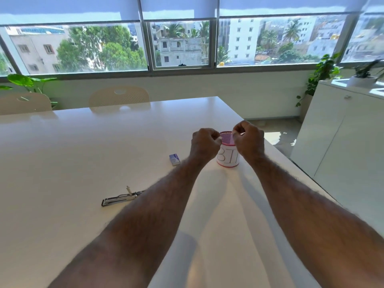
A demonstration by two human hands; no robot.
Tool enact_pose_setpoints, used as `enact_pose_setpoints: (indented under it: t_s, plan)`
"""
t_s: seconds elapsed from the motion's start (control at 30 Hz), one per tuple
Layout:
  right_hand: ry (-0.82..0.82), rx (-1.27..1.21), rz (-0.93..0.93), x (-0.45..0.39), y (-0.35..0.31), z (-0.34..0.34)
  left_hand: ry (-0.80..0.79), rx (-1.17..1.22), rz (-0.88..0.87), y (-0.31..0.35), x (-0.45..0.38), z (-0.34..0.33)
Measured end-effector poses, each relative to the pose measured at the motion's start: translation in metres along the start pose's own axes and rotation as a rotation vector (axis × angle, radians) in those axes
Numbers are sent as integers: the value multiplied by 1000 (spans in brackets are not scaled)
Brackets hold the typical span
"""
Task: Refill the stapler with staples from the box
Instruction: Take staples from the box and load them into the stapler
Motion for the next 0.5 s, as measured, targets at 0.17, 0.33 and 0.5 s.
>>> enact_pose_setpoints:
  t_s: [0.17,0.33,0.5]
  plan:
    - [-97,34,-46,-9,12,-5,-9,-126,-112,23,-15,-21]
    - [-144,12,-40,-12,20,-8,5,-334,-220,29,-19,-38]
    - [-18,10,-13,-12,19,-10,144,-324,-225,22,-22,-24]
Point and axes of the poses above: each hand's wrist, its own x-axis away from the middle knuckle, its own z-axis out of the back of the hand, y = z × x, the point moved 6 cm from there along -x, towards the middle knuckle, and after that the axes turned 10 degrees about z, right-handed, at the moved point
